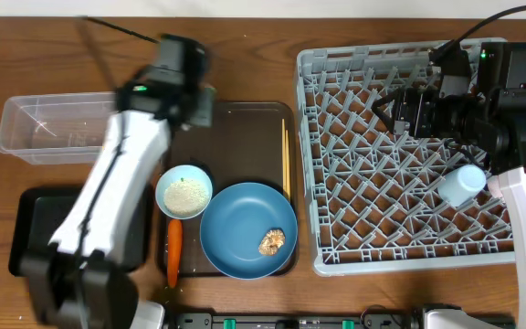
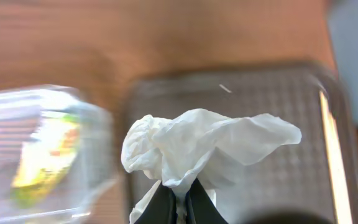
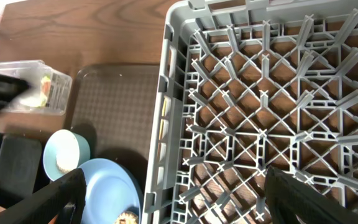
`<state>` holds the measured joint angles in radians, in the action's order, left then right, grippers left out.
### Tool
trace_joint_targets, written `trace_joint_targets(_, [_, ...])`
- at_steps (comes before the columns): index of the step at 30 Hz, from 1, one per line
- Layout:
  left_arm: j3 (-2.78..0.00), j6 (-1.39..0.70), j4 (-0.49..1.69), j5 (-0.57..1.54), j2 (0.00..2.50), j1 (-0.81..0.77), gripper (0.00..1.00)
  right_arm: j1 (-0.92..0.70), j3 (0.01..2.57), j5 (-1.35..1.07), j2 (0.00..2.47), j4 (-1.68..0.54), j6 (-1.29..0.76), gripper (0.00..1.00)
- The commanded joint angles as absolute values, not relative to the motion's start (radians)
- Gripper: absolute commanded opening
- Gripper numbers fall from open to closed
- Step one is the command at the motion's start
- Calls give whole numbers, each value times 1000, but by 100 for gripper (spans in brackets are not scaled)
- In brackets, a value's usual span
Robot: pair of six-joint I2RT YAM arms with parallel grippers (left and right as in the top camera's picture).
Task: Sort waste into correct bins and load items into the dishwasher rack
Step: 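Carry the tissue to the clear bin and release it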
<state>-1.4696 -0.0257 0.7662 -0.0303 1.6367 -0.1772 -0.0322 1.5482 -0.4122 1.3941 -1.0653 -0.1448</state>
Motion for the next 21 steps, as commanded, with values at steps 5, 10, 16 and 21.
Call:
trace_joint_targets(5, [-1455, -112, 765, -81, 1701, 79, 6, -43, 1554, -423, 1391, -1065, -145, 85])
trace_joint_targets(10, [-1455, -111, 719, 97, 1773, 196, 23, -43, 1554, -423, 1391, -1061, -145, 85])
trace_joint_targets(16, [-1462, -134, 743, 106, 1757, 225, 59, -43, 1554, -423, 1391, -1069, -145, 85])
trace_joint_targets(21, [-1469, -138, 878, 131, 1641, 203, 59, -43, 1554, -423, 1391, -1067, -145, 85])
